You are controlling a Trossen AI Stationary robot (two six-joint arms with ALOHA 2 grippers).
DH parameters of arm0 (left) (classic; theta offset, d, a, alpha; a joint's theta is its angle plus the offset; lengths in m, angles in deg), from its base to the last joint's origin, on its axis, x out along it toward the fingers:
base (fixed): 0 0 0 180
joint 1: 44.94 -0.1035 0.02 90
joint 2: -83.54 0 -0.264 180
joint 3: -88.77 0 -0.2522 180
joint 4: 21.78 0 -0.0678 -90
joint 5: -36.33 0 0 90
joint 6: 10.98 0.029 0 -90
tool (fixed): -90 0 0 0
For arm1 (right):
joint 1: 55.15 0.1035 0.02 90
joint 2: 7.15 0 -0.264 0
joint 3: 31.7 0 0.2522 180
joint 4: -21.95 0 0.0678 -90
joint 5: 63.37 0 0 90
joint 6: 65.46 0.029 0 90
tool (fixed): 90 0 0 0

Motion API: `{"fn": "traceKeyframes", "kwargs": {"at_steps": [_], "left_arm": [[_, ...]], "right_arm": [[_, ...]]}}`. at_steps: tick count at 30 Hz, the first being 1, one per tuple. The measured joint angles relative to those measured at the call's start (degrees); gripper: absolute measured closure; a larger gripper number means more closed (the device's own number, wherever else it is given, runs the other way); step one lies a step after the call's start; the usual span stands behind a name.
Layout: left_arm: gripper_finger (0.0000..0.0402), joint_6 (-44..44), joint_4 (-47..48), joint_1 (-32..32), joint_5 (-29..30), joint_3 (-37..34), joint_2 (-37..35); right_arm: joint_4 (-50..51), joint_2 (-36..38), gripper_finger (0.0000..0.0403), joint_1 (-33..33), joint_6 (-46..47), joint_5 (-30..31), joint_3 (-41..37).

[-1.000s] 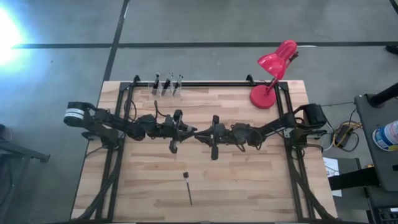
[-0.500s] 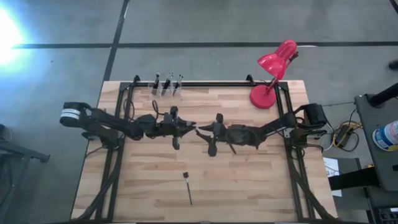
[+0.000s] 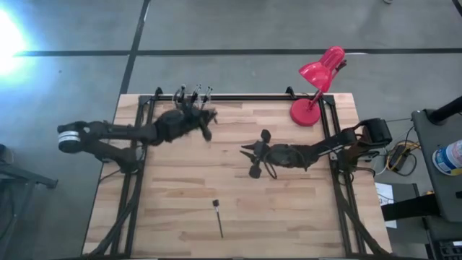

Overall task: Put items in baskets/containers
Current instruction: Put the black powder brush into the transparent organizer, then put the black eyebrow comb into the transparent organizer

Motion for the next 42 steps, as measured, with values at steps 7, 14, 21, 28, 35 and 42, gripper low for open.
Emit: {"fn": "traceKeyframes", "kwargs": {"at_steps": [7, 14, 21, 28, 35, 42], "left_arm": [[0.0357, 1.4, 12.1, -14.4, -0.5, 10.1, 3.2], [0.0357, 0.5, 14.8, -22.1, -3.3, 15.0, 10.3], [0.0357, 0.2, 16.3, -23.9, -5.1, 18.5, 18.2], [0.0357, 0.0, 17.5, -24.0, -5.0, 20.0, 21.3], [0.029, -1.7, 20.0, -24.1, -5.0, 20.1, 21.2], [0.0245, -1.6, 22.1, -24.3, -3.4, 20.1, 20.6]], "right_arm": [[-0.6, 1.4, 0.038, -0.2, -0.4, 1.4, -2.4], [-0.9, 1.5, 0.0394, -0.3, -0.9, 1.4, -2.5], [-0.9, 1.5, 0.0394, -0.2, -0.9, 1.3, -2.5], [-0.9, 1.6, 0.0394, -0.2, -0.9, 1.2, -2.5], [-0.9, 1.5, 0.0394, -0.2, -0.9, 1.2, -2.5], [-0.9, 1.5, 0.0394, -0.2, -0.9, 1.2, -2.5]]}}
